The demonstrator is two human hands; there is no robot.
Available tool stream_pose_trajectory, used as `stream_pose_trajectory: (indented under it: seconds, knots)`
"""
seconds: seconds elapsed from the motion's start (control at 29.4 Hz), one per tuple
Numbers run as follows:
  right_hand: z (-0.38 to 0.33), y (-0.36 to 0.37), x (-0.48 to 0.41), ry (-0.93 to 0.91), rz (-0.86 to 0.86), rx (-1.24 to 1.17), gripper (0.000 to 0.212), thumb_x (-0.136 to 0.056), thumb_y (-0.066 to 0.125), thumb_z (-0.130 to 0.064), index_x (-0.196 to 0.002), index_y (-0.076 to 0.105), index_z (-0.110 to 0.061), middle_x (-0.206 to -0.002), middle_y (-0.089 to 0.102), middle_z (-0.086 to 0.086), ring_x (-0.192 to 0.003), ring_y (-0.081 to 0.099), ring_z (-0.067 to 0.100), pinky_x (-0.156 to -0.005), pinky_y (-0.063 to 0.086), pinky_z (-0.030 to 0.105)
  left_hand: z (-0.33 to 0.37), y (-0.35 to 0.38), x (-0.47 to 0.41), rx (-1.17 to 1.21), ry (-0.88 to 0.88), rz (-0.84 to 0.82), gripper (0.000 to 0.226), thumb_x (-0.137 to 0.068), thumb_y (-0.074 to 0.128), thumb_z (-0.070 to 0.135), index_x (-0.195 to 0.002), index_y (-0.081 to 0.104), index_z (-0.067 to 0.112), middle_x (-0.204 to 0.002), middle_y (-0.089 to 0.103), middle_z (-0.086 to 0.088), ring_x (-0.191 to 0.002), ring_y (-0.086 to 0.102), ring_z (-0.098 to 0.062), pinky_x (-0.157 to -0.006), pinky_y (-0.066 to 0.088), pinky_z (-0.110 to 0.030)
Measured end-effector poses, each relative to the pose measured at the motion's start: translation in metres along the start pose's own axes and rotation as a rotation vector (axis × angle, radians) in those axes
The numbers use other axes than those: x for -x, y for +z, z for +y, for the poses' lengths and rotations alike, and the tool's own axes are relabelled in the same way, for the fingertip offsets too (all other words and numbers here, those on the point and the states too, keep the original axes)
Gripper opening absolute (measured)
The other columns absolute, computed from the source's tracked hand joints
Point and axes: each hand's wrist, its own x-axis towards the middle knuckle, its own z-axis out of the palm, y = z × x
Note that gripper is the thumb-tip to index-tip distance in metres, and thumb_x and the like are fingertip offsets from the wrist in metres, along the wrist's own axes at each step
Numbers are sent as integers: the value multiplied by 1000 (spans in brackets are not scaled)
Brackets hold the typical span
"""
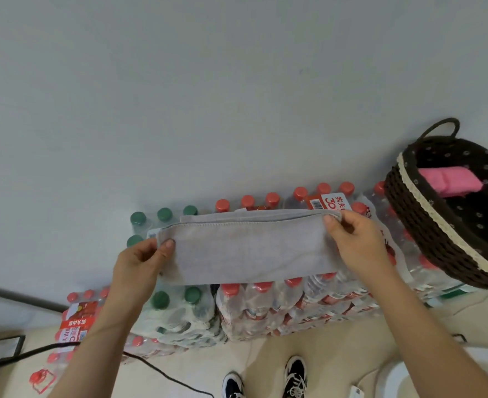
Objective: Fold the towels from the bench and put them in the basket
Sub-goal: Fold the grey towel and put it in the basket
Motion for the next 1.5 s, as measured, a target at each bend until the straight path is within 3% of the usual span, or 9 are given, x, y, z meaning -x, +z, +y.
stream_pose_trajectory:
  seconds: [0.24, 0.48, 0.68, 0.82, 0.88, 1.02, 1.22, 1.36, 1.5]
  knots:
    - [-4, 25, -24, -131, 49, 79, 37, -98, 49, -27, -64, 36, -25, -59, 41, -7, -56, 40, 10, -52, 29, 26, -17, 18, -39, -70, -124, 38, 23, -90, 64, 29, -76, 69, 11, -68, 62, -1, -62, 49, -17, -53, 37, -27]
    - [22, 45, -48, -5, -14, 435, 29, -100, 38, -37, -103, 56, -15, -94, 63, 3, -87, 59, 26, -71, 44, 35, -24, 41, -67, -302, -85, 41, 35, -93, 59, 33, -79, 68, 2, -76, 68, -14, -66, 57, -23, -60, 44, -32]
    - [31, 50, -49, -47, 56, 600, 28, -98, 41, -38, -83, 52, -18, -76, 62, 1, -62, 50, 16, -53, 34, 27, -27, 40, -73, -706, 14, 50, 43, -95, 50, 38, -64, 52, 8, -59, 58, -5, -59, 53, -22, -53, 38, -34]
    - [31, 51, -50, -52, 33, 608, 18, -96, 46, -34, -86, 50, -18, -85, 60, 1, -65, 49, 15, -50, 31, 25, -23, 42, -75, -867, 67, 109, 21, -90, 56, 33, -95, 61, 13, -95, 63, -5, -82, 57, -26, -72, 48, -38]
    - [27, 48, -51, -54, 21, 664, 19, -94, 49, -33, -105, 53, -17, -100, 58, 3, -74, 49, 17, -57, 38, 27, -19, 47, -81, -811, 218, 112, 36, -84, 60, 18, -120, 60, 13, -120, 58, -12, -107, 53, -33, -89, 45, -42]
    - [12, 46, -60, -239, 82, 671, 31, -84, 61, -23, -114, 55, -16, -107, 56, 8, -92, 54, 27, -72, 47, 38, 1, 70, -97, -963, 488, -160, 47, -76, 50, 25, -120, 64, 22, -120, 65, -1, -115, 56, -28, -96, 40, -44]
    - [-9, 60, -91, -236, -573, 716, 43, -79, 56, -28, -118, 36, -28, -112, 55, -5, -107, 51, 20, -96, 33, 43, 11, 87, -107, -1138, 283, -409, 36, -79, 50, 29, -114, 49, 26, -111, 60, 7, -110, 52, -19, -106, 24, -49]
    - [-15, 55, -109, -165, -752, 774, 41, -75, 63, -35, -109, 39, -31, -97, 57, -8, -94, 55, 19, -83, 38, 38, 14, 75, -111, -1183, 386, -407, 23, -83, 50, 33, -103, 59, 27, -97, 53, 7, -105, 51, -20, -89, 33, -38]
    - [-31, 38, -118, -289, -822, 845, 22, -77, 69, -31, -72, 48, -31, -77, 54, -11, -80, 53, 15, -68, 44, 32, 19, 50, -106, -1057, 417, -412, 20, -86, 54, 37, -95, 62, 21, -92, 60, 6, -95, 58, -21, -80, 44, -35]
